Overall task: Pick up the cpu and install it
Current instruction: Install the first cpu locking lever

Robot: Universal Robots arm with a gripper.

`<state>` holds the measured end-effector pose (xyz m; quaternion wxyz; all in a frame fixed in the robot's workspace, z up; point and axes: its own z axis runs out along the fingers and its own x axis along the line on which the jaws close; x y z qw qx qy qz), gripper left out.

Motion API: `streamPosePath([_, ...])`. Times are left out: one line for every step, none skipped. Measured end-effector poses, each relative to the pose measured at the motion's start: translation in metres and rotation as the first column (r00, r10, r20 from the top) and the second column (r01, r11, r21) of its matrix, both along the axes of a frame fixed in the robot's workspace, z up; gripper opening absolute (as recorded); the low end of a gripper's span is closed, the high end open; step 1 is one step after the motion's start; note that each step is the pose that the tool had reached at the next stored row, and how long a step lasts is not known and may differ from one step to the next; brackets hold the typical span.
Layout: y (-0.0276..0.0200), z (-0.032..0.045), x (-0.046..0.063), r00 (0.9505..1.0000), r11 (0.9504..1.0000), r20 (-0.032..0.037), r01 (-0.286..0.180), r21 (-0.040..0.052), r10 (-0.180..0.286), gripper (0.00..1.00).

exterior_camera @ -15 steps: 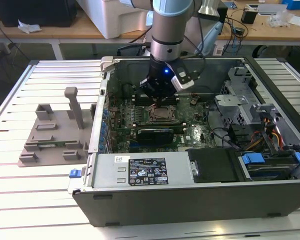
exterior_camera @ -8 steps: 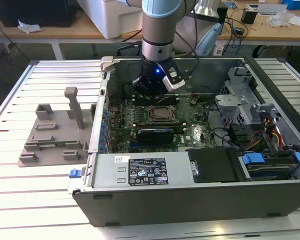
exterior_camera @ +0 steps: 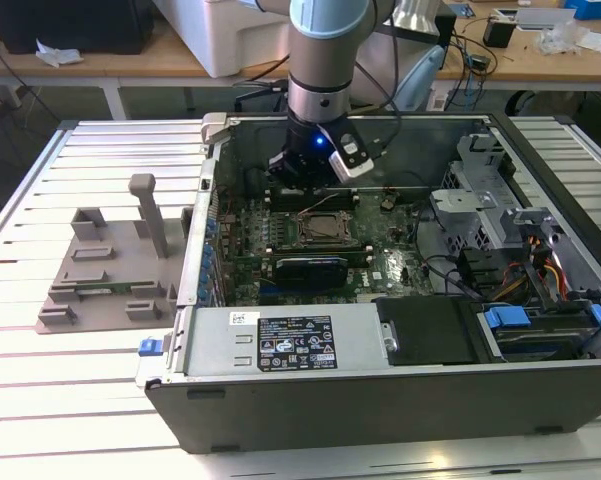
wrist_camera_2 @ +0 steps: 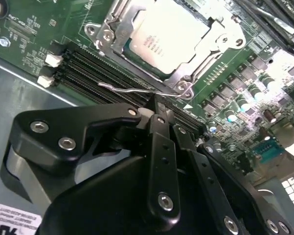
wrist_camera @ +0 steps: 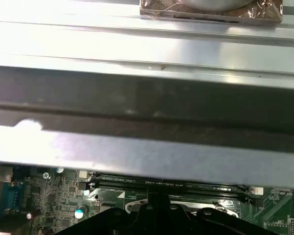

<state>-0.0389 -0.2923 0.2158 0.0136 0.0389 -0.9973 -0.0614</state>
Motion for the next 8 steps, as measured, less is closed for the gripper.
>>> streamPosePath([0.0000, -0.0001, 0.003, 1.0000, 1.0000, -0.0008, 0.000, 0.0000, 0.000, 0.11])
streamPosePath([0.0000, 0.0000, 0.005, 1.0000, 1.0000, -0.0018, 0.000, -0.0001, 0.000, 0.11])
streamPosePath([0.0000, -0.0001, 0.007, 1.0000, 1.0000, -0.0028, 0.000, 0.0000, 0.000, 0.11])
streamPosePath([0.0001, -0.0003, 0.012, 1.0000, 1.0000, -0.0059, 0.000, 0.0002, 0.000, 0.11])
streamPosePath([0.0001, -0.0007, 0.018, 0.9999, 1.0000, -0.0106, 0.000, 0.0002, 0.000, 0.11])
streamPosePath([0.0003, -0.0014, 0.025, 0.9999, 1.0000, -0.0168, 0.000, 0.0000, 0.000, 0.11])
streamPosePath([0.0004, -0.0019, 0.029, 0.9998, 1.0000, -0.0202, 0.000, 0.0000, 0.000, 0.11])
streamPosePath([0.0005, -0.0024, 0.032, 0.9997, 1.0000, -0.0231, 0.000, 0.0000, 0.000, 0.11])
